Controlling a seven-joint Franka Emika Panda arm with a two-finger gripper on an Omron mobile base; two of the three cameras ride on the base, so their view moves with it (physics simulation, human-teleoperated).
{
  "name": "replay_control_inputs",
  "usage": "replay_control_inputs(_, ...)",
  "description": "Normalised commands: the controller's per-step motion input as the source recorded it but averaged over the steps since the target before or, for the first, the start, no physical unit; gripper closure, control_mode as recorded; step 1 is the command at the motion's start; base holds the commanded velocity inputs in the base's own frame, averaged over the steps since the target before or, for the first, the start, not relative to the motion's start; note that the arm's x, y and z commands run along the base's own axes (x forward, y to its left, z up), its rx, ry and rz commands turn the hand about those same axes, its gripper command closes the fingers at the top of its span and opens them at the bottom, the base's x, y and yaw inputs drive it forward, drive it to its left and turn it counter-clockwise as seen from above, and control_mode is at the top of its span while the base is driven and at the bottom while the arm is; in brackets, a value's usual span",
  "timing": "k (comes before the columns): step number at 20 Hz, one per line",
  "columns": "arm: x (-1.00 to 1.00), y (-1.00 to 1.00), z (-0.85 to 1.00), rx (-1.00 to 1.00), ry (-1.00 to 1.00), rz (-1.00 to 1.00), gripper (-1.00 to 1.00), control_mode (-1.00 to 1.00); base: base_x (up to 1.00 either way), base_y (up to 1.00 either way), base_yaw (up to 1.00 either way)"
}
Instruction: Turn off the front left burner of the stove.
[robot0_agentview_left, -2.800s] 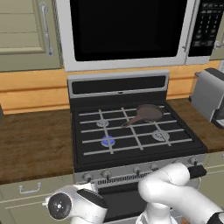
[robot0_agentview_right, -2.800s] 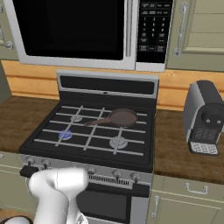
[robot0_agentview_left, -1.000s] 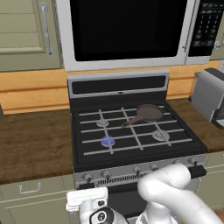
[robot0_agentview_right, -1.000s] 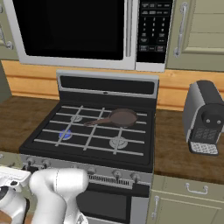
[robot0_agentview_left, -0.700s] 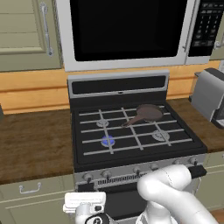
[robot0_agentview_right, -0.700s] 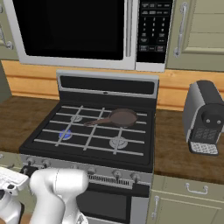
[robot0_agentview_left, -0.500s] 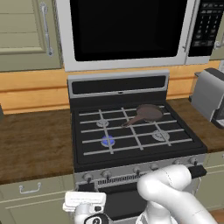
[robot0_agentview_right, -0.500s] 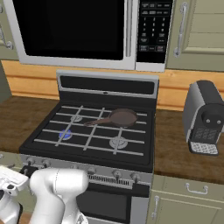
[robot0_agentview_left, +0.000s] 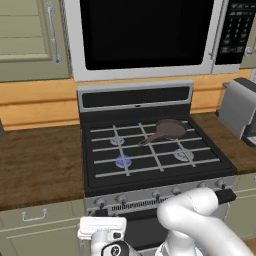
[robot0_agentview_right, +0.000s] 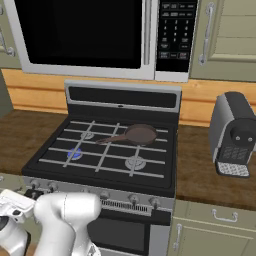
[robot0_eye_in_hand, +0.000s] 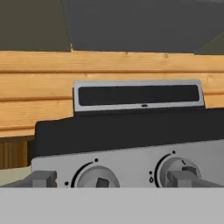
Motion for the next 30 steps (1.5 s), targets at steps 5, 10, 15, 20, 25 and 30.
replay_control_inputs(5, 0.17, -0.23, 0.0, 0.0, 0.0, 0.06, -1.0, -1.0, 0.0, 0.0, 0.0)
replay_control_inputs(10, 0.34, -0.06, -0.02, 0.01, 0.0, 0.01, -1.0, -1.0, 0.0, 0.0, 0.0)
replay_control_inputs(15, 0.09, 0.0, -0.17, 0.0, 0.0, 0.0, -1.0, -1.0, 0.0, 0.0, 0.0)
replay_control_inputs(20, 0.01, 0.07, -0.29, 0.0, 0.0, 0.0, -1.0, -1.0, 0.0, 0.0, 0.0)
replay_control_inputs(25, 0.03, 0.1, -0.2, 0.02, 0.0, 0.0, -1.0, -1.0, 0.0, 0.0, 0.0)
replay_control_inputs(30, 0.13, 0.13, -0.12, 0.07, 0.0, 0.0, -1.0, -1.0, 0.0, 0.0, 0.0)
